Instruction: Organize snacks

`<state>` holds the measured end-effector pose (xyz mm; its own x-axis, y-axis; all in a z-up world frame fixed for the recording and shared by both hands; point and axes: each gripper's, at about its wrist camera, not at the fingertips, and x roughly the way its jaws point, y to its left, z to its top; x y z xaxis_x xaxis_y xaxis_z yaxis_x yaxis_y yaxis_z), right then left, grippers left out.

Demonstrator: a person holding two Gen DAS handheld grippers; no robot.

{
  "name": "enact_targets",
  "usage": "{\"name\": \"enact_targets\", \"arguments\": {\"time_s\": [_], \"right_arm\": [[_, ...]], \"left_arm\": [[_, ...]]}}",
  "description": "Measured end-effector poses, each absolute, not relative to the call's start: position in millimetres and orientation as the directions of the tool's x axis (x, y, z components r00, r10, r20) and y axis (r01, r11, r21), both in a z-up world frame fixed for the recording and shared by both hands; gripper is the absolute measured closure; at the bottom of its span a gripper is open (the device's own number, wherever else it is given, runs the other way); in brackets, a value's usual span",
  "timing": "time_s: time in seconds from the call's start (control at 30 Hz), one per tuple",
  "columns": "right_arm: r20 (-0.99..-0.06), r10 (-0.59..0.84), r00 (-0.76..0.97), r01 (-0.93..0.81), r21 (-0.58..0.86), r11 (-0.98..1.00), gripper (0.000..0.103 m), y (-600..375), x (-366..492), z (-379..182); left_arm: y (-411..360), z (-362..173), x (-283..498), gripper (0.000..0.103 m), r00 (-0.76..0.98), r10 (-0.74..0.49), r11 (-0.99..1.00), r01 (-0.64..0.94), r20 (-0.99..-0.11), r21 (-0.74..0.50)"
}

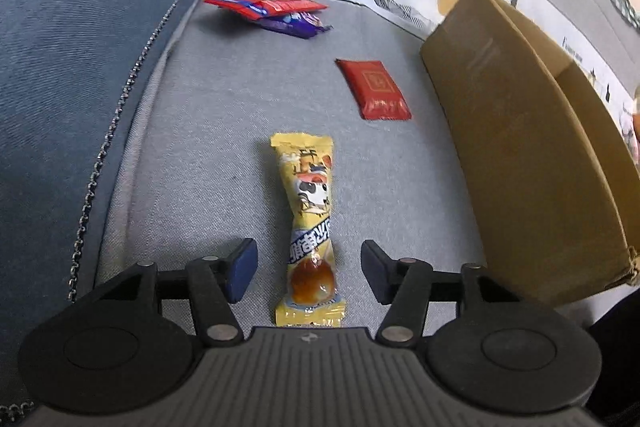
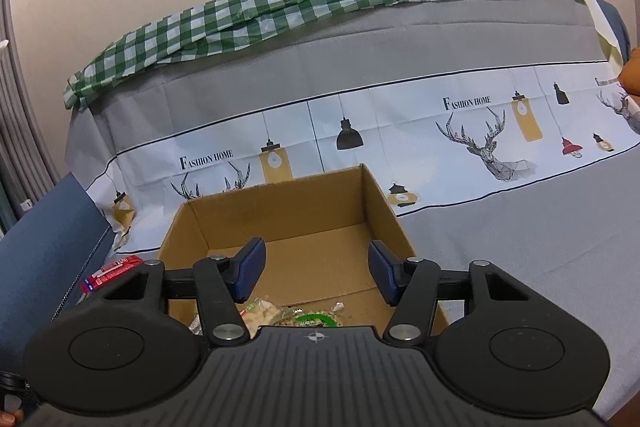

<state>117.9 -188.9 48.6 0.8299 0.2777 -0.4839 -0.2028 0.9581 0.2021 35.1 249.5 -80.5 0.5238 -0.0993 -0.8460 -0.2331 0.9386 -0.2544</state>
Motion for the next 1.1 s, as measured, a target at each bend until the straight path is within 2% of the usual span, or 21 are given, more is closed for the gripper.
{"name": "enact_targets", "arguments": {"time_s": [0.07,0.1,0.13,0.2,0.37,0.5,0.67,0.8,0.93,1.1], "right_arm": [[-0.487,0.273,0.829,-0.207,0.187,0.96,0.044,-183.5,117.6,48.5],[-0.489,0.271,0.829,-0.21,0.177,0.962,0.044,-180.1,117.2,48.4],[-0.492,0.268,0.828,-0.213,0.166,0.963,0.044,-177.0,117.7,48.5],[-0.498,0.258,0.828,-0.217,0.14,0.966,0.044,-169.7,117.7,48.0],[-0.503,0.249,0.828,-0.217,0.122,0.969,0.046,-156.8,116.9,47.5],[-0.492,0.263,0.83,-0.23,0.127,0.965,0.047,-147.5,111.8,47.8],[-0.473,0.29,0.832,-0.284,0.087,0.955,0.052,-131.8,106.1,49.7],[-0.487,0.316,0.814,-0.321,0.076,0.944,0.066,-119.5,109.2,49.8],[-0.511,0.354,0.784,-0.344,0.117,0.932,0.067,-94.9,115.2,47.6],[-0.546,0.474,0.691,-0.463,0.168,0.87,0.066,-24.9,117.8,38.6]], "left_arm": [[249.5,-80.9,33.6,0.044,0.519,-0.088,0.943,-0.232,-0.85,-0.239],[247.6,-81.0,33.5,0.047,0.517,-0.079,0.945,-0.233,-0.852,-0.229],[246.0,-80.8,35.2,0.059,0.514,-0.068,0.947,-0.236,-0.855,-0.217],[244.1,-81.0,36.7,0.077,0.506,-0.051,0.953,-0.234,-0.861,-0.194],[246.9,-72.1,35.8,0.077,0.535,-0.021,0.958,-0.23,-0.845,-0.169],[249.8,-65.3,34.8,0.077,0.56,0.043,0.98,-0.186,-0.828,-0.075],[259.8,-71.2,31.6,0.077,0.556,-0.002,0.967,-0.211,-0.831,-0.144],[255.6,-67.0,26.6,0.077,0.602,0.012,0.968,-0.208,-0.798,-0.142],[256.7,-68.0,26.2,0.077,0.604,0.009,0.964,-0.217,-0.797,-0.153],[261.6,-73.1,30.5,0.077,0.581,0.023,0.952,-0.26,-0.814,-0.159]]}}
